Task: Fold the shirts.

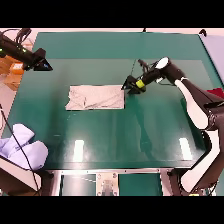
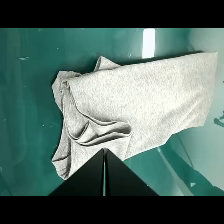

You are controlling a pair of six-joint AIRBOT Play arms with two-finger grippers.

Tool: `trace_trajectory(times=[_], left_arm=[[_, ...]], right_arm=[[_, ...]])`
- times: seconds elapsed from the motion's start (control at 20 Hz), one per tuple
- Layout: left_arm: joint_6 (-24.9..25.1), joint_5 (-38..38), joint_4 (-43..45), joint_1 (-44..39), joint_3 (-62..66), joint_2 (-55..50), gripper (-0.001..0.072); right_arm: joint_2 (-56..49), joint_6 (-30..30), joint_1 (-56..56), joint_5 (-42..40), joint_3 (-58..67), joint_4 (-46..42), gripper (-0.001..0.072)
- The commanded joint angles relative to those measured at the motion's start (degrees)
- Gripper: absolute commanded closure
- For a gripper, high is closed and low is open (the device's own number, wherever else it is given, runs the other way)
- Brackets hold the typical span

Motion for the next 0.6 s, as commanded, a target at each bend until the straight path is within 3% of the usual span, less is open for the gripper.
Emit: trace_trajectory(times=[0.0,0.05,0.15,0.3,0.55], left_arm=[[-0.44,0.07,0.00,-0.02,0.00,0.02,0.0685],[-0.46,0.07,0.00,-0.02,0.00,0.02,0.0685],[-0.52,-0.02,-0.04,-0.02,0.00,0.02,0.0685],[-0.50,-0.48,-0.04,-0.02,0.00,0.02,0.0685],[-0.39,-2.03,-0.02,-0.02,0.00,0.02,0.0685]], right_arm=[[-0.09,-3.69,2.45,-6.62,-7.67,5.99,0.0181],[-0.50,-3.69,3.39,-8.00,-8.00,7.04,0.0199],[-1.18,-5.33,4.70,-10.29,-7.93,10.99,0.0466],[-1.14,-8.83,4.94,-12.22,-7.06,16.81,0.0701],[3.69,-8.13,-0.94,-6.36,3.48,16.79,0.0701]])
